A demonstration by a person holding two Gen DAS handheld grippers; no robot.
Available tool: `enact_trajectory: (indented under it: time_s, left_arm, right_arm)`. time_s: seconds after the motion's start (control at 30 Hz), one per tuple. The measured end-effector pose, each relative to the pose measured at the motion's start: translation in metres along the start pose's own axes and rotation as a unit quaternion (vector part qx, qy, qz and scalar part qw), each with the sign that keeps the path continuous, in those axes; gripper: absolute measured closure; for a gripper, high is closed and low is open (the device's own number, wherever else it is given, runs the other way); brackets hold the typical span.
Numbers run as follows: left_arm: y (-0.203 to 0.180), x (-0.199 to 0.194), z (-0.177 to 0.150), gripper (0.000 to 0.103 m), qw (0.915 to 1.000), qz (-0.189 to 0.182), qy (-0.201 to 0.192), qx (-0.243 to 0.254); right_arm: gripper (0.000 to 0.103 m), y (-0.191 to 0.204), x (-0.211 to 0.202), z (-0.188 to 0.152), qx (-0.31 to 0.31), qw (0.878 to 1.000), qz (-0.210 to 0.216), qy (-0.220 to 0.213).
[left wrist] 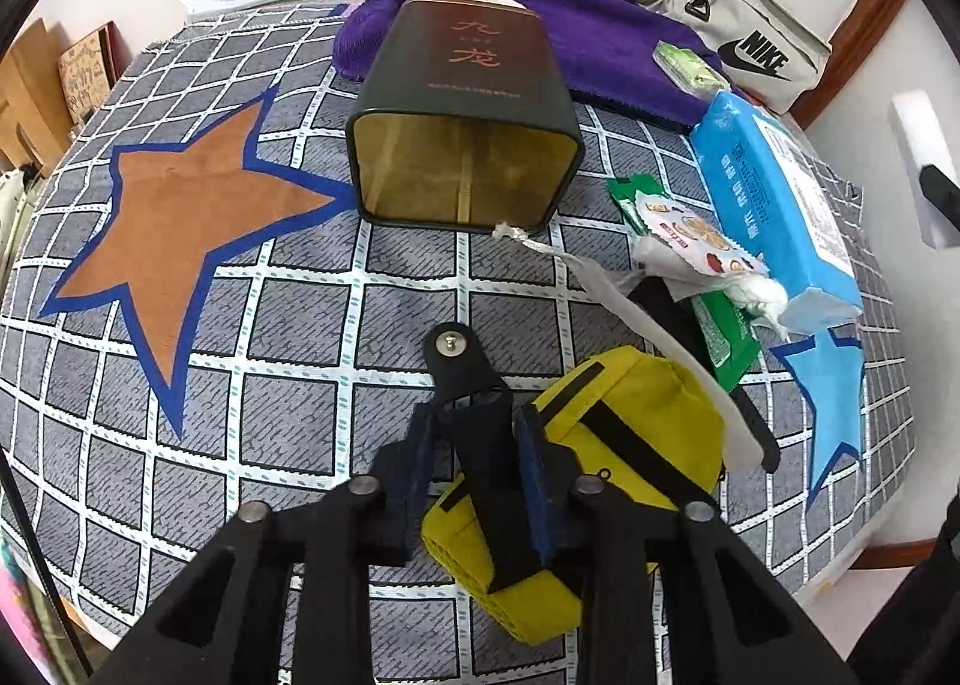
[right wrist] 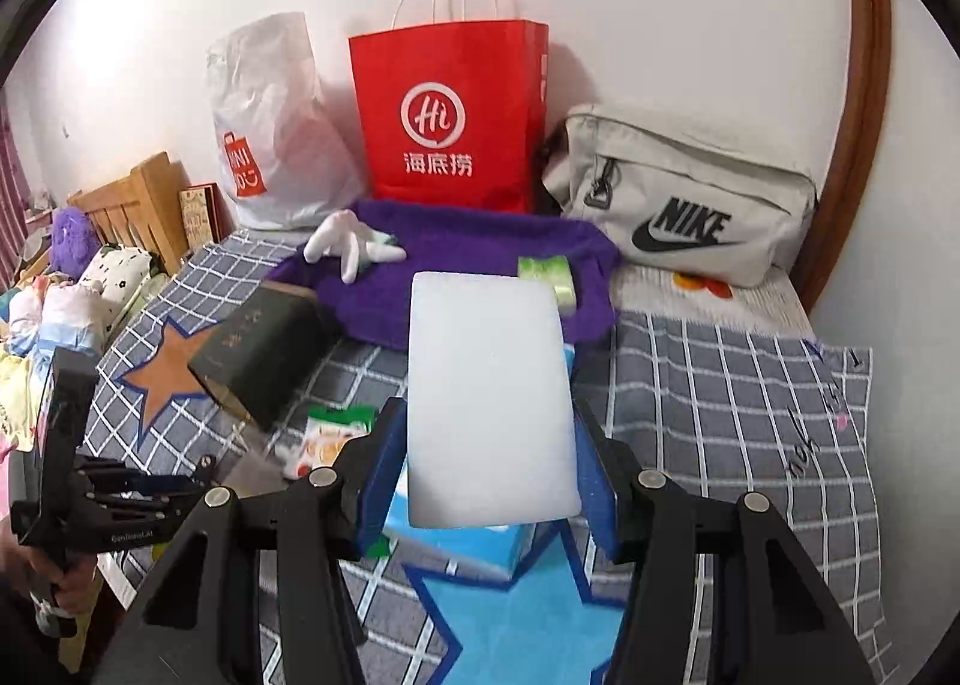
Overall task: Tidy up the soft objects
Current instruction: 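Lower the sponge onto the purple towel and open the right tool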
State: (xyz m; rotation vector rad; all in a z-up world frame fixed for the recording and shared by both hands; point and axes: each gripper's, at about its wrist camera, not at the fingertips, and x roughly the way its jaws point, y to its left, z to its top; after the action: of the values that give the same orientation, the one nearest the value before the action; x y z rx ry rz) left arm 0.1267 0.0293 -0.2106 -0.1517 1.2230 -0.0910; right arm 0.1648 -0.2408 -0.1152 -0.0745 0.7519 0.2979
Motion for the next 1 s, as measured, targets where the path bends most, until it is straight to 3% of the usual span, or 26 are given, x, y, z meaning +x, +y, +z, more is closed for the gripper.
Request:
enact_trajectory:
  time_s: [0.2, 0.37, 0.77, 1.0]
  left_arm:
    - [0.001, 0.005, 0.006, 0.075, 0.9999, 0.005, 0.014, 0.006]
    - [0.000, -0.004, 0.011, 0.081, 0.9999, -0.010, -0.004, -0.009]
    - [0.015, -0.076, 0.047, 0.081, 0.9937, -0.005, -0.111, -0.012]
    - [0.016, -0.086, 0.090, 0.081, 0.9906, 0.007, -0.136, 0.003]
  right_arm:
    - [0.050, 0.002, 0.011, 0.001, -0.003, 1.000, 0.013, 0.005]
    - [0.050, 0.002, 0.017, 0.000, -0.004, 1.000, 0.019, 0.011]
    - [0.050, -0.010, 0.011, 0.027, -0.009, 1.000, 0.010, -0.002]
    - [0.050, -0.021, 0.012, 0.048, -0.006, 1.000, -0.004, -0.009]
